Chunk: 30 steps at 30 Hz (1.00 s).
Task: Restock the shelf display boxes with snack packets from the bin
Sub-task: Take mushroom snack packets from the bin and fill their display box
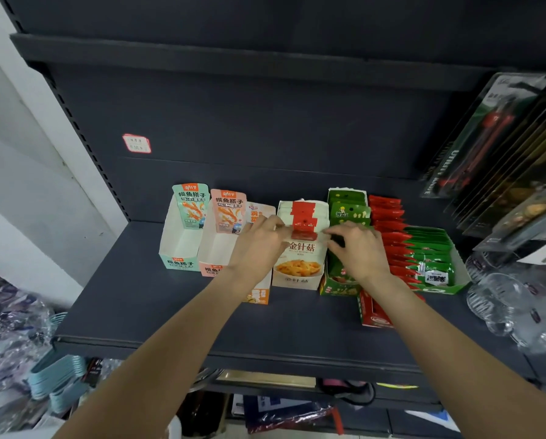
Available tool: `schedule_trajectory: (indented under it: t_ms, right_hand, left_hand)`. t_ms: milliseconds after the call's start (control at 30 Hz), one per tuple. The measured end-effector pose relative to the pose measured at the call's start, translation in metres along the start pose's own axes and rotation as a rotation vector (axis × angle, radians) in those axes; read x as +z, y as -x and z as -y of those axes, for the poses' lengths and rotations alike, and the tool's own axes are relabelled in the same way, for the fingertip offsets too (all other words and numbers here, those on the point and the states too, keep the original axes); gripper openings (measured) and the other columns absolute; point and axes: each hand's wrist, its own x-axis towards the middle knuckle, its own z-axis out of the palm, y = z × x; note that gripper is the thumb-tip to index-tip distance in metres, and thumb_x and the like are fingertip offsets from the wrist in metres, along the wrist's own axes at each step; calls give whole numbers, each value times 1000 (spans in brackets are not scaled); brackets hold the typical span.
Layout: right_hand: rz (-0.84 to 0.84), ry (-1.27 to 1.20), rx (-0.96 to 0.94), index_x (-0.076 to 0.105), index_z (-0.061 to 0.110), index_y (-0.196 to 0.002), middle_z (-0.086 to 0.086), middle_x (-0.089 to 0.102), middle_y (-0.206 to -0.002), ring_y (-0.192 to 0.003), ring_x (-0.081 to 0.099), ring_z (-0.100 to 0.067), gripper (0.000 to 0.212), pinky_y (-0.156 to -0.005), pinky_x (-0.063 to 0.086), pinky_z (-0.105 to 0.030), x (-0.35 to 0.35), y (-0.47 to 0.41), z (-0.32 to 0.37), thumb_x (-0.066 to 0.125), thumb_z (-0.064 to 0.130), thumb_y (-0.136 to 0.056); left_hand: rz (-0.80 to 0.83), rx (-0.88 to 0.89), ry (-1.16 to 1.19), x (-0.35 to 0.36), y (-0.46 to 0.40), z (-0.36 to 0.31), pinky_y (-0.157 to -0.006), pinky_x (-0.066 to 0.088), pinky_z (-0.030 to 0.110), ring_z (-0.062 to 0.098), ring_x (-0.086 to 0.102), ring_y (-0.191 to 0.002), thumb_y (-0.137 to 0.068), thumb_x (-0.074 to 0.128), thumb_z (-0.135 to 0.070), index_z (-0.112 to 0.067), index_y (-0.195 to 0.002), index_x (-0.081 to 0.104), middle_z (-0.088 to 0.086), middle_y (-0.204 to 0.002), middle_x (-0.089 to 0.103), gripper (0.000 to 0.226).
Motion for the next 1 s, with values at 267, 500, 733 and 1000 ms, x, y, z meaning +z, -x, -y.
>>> schedule_trajectory:
  t_ms: [267, 500, 733, 1000]
  right_hand:
    - [-77, -290, -96, 60, 16, -125, -2, 58, -122, -117, 50, -17, 34, -98, 36, -23, -18, 50, 35, 60, 22, -91]
    - [-34, -580, -128, 66, 16, -114, 1, 65, -108, -92, 61, -13, 24, -82, 49, -27, 8, 133, 82, 60, 17, -90]
    - [317, -506, -192, 59, 16, -124, 0, 60, -116, -102, 60, -14, 32, -90, 44, -26, 70, 213, 146, 53, 30, -95]
    - [612, -486, -247, 59, 11, -122, -5, 62, -120, -110, 59, -20, 32, -80, 41, -25, 149, 282, 248, 53, 26, -95]
  left_hand:
    - [-187, -173, 282, -30, 50, -14, -89, 44, 33, 21, 52, -112, -95, 52, -25, -18, -126, 56, 4, -124, 56, 32]
    - [-319, -422, 539, -45, 173, -20, -78, 52, 29, 9, 61, -84, -90, 60, -23, -22, -114, 63, -7, -97, 66, 25]
    - [-120, -707, 588, -34, 325, 0, -77, 42, 20, 15, 61, -93, -90, 61, -23, -13, -120, 58, 1, -105, 65, 32]
    - [82, -961, 629, -21, 475, 70, -77, 41, 20, 17, 61, -98, -92, 57, -22, -14, -122, 58, 3, -109, 65, 31]
